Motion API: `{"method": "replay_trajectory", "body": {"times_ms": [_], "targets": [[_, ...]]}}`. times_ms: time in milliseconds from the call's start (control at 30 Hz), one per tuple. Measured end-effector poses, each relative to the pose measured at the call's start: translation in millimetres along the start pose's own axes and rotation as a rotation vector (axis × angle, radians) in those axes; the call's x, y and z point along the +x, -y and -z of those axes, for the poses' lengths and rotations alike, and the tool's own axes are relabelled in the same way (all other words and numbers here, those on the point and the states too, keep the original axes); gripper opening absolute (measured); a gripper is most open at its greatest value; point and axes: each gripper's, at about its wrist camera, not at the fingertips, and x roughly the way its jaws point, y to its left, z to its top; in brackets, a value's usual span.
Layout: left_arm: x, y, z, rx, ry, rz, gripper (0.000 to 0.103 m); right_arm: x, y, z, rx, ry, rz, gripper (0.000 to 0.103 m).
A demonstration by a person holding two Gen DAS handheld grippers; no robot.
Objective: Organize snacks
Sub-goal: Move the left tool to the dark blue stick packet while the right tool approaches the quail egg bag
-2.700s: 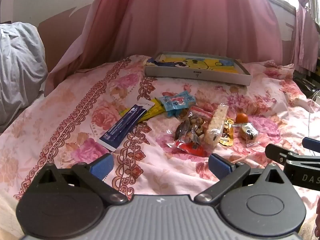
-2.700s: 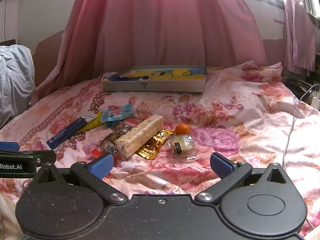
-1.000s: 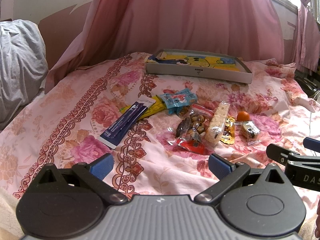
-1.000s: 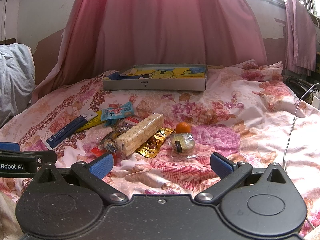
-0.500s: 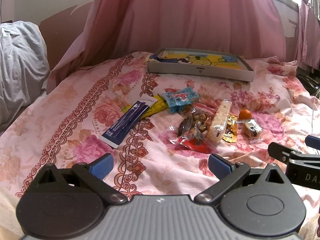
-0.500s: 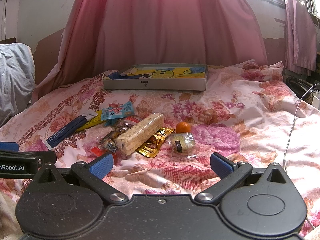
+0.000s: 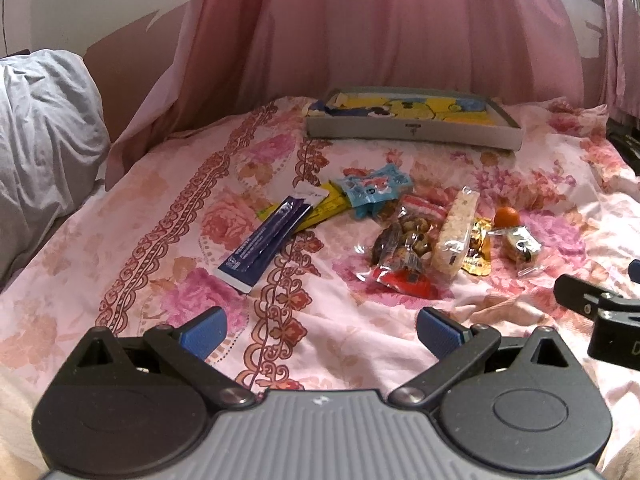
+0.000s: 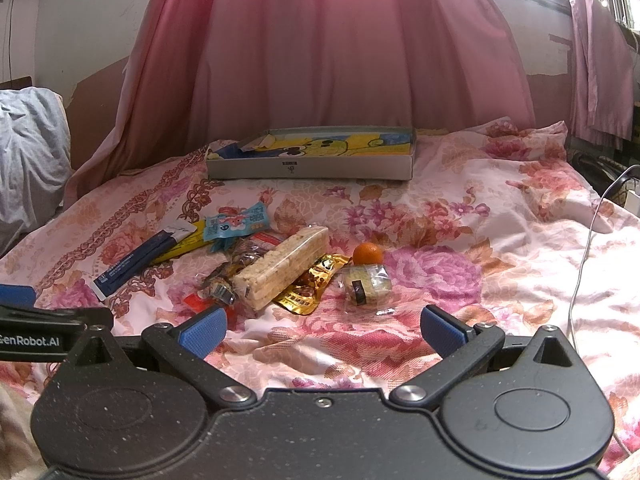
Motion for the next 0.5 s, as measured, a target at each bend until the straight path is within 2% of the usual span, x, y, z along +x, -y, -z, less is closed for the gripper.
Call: {"method": "replay_trajectory", "body": {"times_ms": [233,500], "targets": [[10,5,-5,0.047,-0.055,-0.006,0.103,5,-1,-7,0.005,-0.015,-0.018,0.102],[30,1,-18,0.044,-0.127,0.027,0.103,18,-2,-16,-0.019,-0.033,-0.038,0.102]]}}
